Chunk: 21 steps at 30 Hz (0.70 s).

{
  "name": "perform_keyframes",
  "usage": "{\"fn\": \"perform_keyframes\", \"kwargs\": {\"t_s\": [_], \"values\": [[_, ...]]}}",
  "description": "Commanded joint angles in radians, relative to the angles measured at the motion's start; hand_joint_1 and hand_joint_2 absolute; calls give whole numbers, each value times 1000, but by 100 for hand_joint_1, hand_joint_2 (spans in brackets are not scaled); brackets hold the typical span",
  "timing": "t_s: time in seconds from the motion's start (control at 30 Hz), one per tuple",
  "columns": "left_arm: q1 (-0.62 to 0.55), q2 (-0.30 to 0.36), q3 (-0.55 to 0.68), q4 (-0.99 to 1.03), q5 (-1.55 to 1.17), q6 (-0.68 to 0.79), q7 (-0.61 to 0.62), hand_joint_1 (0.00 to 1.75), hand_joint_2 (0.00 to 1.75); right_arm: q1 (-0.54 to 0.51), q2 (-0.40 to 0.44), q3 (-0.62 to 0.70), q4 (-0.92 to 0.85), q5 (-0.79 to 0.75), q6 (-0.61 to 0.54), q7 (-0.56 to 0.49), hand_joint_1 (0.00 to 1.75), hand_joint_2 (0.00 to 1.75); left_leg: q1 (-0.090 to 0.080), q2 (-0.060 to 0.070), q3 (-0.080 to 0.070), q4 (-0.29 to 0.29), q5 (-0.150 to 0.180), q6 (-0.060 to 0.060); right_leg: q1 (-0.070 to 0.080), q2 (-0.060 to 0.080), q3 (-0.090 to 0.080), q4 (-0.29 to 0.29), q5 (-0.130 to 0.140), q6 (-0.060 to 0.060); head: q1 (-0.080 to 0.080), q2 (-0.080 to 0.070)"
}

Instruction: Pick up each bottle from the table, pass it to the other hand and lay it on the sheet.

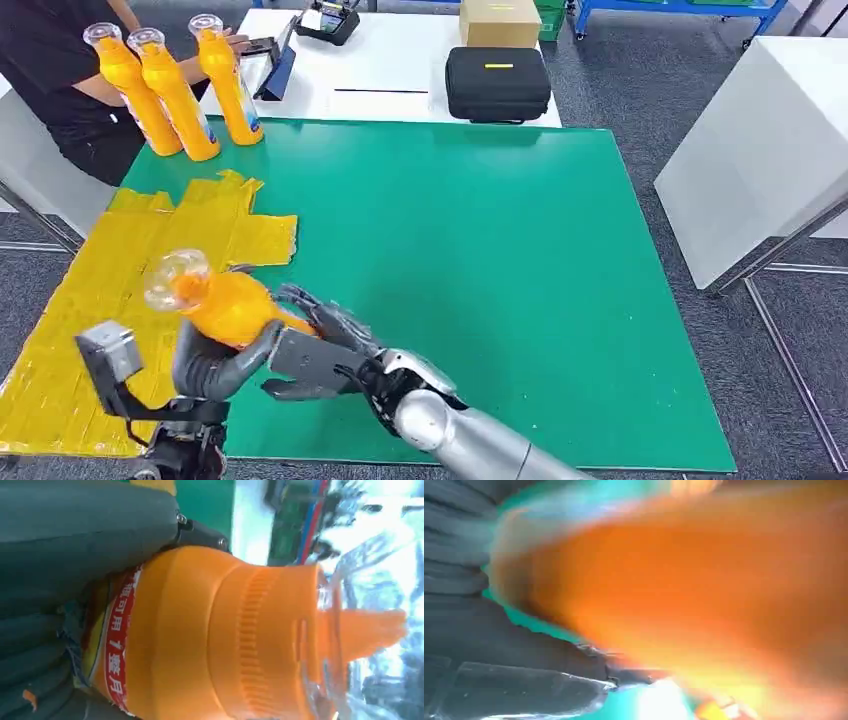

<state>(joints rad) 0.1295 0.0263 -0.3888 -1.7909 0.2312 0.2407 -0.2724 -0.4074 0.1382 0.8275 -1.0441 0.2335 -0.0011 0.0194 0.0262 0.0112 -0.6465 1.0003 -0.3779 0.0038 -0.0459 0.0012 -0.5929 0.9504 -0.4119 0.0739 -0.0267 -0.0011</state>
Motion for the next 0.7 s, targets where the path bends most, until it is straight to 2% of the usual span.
{"fn": "perform_keyframes", "kwargs": {"t_s": [0.03, 0.1, 0.23, 0.3, 0.4, 0.43, 0.5, 0.6, 0.7], "values": [[42, -32, 40, -81, -23, 6, 12, 175, 175, 42, -77, -38, -62, 3, -1, 11, 0, 0, 0, -4, 2, 1, -2, 1, 1, -3, 4, 1, -3, -4, 2, 0], [57, -44, 73, -86, -60, 48, 0, 175, 175, 68, -86, -70, -95, 0, -18, 17, 0, 0, 0, -2, 3, 1, -3, 1, 1, -1, 4, 1, -3, -6, 0, 0], [139, -46, 213, -133, -193, 129, -13, 175, 175, 252, -155, -207, -401, -6, -69, 12, 0, 0, 1, -4, 1, 0, -1, 0, 1, -3, 2, 0, -2, -3, 1, 0], [139, -63, 280, -86, -396, 185, -18, 175, 175, 302, -165, -267, -513, -12, -45, -3, 0, 0, 0, -6, 5, 1, -5, 1, 1, -5, 6, 1, -6, -6, 1, 0], [91, -72, 347, 56, -818, 346, -16, 175, 175, 365, -174, -329, -640, -41, -27, -34, 0, 0, -1, -7, 3, 0, -3, 1, 0, -5, 5, 1, -5, -5, 0, 0], [68, -48, 343, 111, -936, 377, -12, 175, 175, 377, -182, -337, -663, -41, -29, -40, 0, 0, -1, -7, 0, -1, 0, 0, 0, -5, 2, 0, -2, -2, 1, 0], [11, -1, 318, 242, -1153, 457, 23, 175, 175, 389, -200, -341, -690, -67, -25, -71, 0, 0, -1, -8, 2, -2, -1, 0, -1, -7, 3, -1, -3, -3, 1, 0], [-38, 10, 312, 357, -1353, 457, 38, 175, 175, 402, -218, -345, -700, -101, -29, -99, 0, 0, -1, -9, 4, -2, -1, 0, -1, -7, 3, 0, -5, -7, 0, 0], [-83, 55, 202, 444, -1231, 433, 99, 175, 175, 416, -219, -356, -702, -116, -34, -107, 0, 0, -1, -8, 4, -3, -1, 0, -1, -6, -3, -1, -5, -6, 0, 0]]}}
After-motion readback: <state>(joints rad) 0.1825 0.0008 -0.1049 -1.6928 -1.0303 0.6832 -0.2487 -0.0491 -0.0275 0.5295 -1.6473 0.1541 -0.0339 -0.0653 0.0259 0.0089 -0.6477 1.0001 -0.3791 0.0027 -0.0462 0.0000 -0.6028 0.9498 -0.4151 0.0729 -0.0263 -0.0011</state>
